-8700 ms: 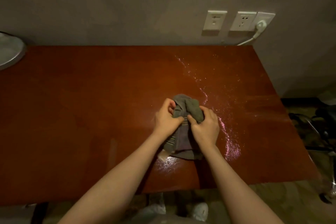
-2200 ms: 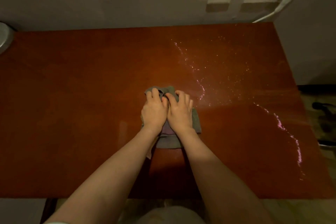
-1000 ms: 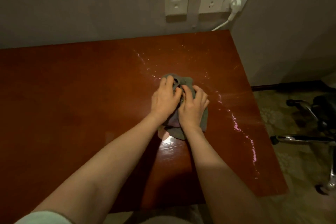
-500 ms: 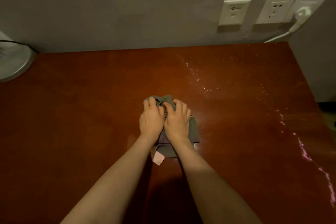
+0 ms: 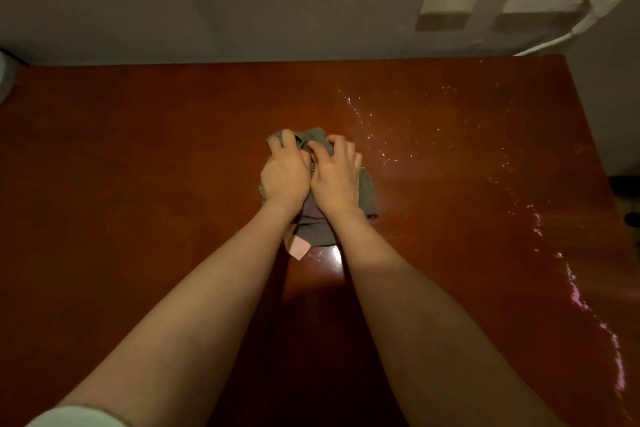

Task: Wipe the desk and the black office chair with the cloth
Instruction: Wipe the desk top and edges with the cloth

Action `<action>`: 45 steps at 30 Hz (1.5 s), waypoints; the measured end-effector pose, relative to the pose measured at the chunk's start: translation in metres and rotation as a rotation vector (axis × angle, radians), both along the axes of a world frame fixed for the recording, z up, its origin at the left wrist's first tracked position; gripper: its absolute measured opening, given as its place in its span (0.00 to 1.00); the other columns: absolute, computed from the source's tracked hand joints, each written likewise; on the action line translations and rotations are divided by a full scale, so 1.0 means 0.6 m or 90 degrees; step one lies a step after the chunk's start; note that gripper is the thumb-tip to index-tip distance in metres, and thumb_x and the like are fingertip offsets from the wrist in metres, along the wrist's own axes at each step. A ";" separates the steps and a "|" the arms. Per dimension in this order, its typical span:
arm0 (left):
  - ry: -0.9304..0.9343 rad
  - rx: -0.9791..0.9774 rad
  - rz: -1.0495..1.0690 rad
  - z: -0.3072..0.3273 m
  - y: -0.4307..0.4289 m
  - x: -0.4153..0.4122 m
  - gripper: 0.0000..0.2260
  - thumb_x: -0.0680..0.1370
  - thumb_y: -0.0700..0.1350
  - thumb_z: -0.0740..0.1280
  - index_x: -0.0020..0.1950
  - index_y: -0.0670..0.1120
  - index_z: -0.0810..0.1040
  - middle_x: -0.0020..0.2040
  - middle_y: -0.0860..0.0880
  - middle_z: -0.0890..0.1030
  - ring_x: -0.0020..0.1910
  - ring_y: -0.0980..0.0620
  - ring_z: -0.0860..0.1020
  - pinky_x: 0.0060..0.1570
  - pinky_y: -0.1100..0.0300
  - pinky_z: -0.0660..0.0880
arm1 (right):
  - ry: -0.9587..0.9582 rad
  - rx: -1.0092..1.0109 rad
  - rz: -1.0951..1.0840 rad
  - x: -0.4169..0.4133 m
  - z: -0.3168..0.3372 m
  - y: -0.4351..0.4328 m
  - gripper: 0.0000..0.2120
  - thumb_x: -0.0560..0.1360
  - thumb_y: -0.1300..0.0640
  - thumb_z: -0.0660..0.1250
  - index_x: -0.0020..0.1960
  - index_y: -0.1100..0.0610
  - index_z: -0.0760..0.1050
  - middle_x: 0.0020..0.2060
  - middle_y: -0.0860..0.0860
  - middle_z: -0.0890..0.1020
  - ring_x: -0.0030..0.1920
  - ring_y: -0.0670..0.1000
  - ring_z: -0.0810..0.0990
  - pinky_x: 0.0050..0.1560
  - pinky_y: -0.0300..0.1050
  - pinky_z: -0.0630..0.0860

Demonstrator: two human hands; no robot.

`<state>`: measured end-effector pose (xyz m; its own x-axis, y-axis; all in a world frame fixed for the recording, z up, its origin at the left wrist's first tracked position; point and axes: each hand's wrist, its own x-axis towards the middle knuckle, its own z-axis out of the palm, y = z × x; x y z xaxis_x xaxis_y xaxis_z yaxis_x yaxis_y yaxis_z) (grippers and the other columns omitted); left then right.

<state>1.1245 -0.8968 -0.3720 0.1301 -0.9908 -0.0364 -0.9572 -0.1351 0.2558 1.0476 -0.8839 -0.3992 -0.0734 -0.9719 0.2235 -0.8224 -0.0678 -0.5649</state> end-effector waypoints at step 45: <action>0.062 -0.064 -0.067 0.003 0.048 0.009 0.13 0.81 0.44 0.57 0.59 0.36 0.68 0.56 0.37 0.72 0.45 0.37 0.77 0.38 0.49 0.72 | 0.059 0.001 0.050 -0.012 0.016 0.051 0.22 0.58 0.69 0.75 0.52 0.62 0.80 0.49 0.63 0.79 0.48 0.64 0.79 0.45 0.56 0.76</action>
